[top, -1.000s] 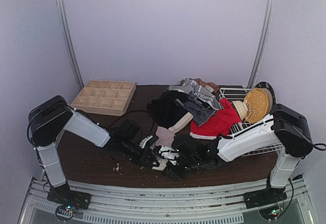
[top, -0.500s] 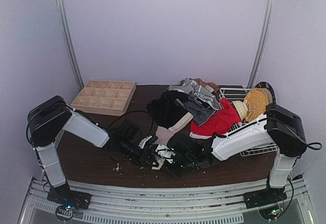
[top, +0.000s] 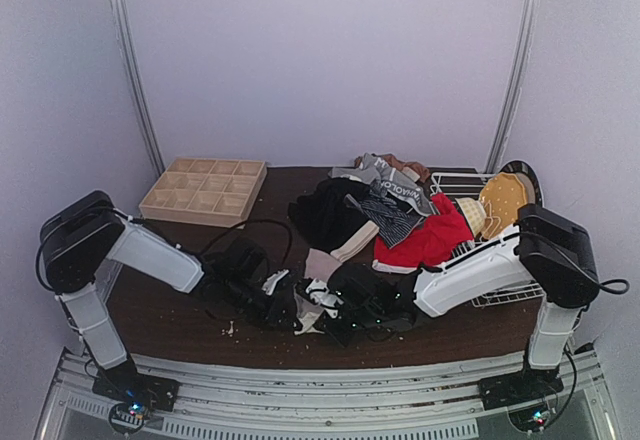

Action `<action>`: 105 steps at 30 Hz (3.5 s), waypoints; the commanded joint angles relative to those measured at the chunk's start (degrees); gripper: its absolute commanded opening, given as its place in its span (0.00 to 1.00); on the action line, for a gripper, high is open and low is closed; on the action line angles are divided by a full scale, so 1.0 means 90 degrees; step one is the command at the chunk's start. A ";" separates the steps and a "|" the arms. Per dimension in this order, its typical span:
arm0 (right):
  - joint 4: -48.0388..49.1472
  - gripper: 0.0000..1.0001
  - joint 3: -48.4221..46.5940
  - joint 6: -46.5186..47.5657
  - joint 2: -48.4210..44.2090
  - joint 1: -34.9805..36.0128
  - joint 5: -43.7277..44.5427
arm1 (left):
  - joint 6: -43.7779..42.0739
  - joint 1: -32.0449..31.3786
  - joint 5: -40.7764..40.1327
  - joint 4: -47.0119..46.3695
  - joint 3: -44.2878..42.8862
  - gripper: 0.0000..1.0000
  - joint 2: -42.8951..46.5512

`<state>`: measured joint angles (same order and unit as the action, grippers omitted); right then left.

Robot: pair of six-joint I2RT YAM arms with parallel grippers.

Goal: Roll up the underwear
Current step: Roll the underwear at the center of the board.

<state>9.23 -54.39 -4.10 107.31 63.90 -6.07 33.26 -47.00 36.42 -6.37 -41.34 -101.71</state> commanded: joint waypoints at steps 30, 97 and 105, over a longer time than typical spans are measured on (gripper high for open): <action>0.1367 0.00 0.0011 -0.4769 0.0928 -0.0757 -0.3982 | -0.1818 -0.1845 -0.4085 -0.0572 0.2705 0.52 0.5047; 0.0409 0.41 0.0546 -0.2996 -0.0854 -0.0674 -0.2740 | -0.3959 -0.1549 -0.2701 -0.1881 0.1585 0.00 0.1167; 0.0659 0.42 0.1271 -0.1887 -0.1647 -0.0142 -0.1222 | -0.3038 -0.1138 -0.1700 -0.1309 0.1189 0.00 0.1176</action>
<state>15.75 -46.68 -28.32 94.94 60.45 -26.44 0.47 -58.67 15.00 -21.71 -28.77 -90.48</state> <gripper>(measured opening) 0.414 0.006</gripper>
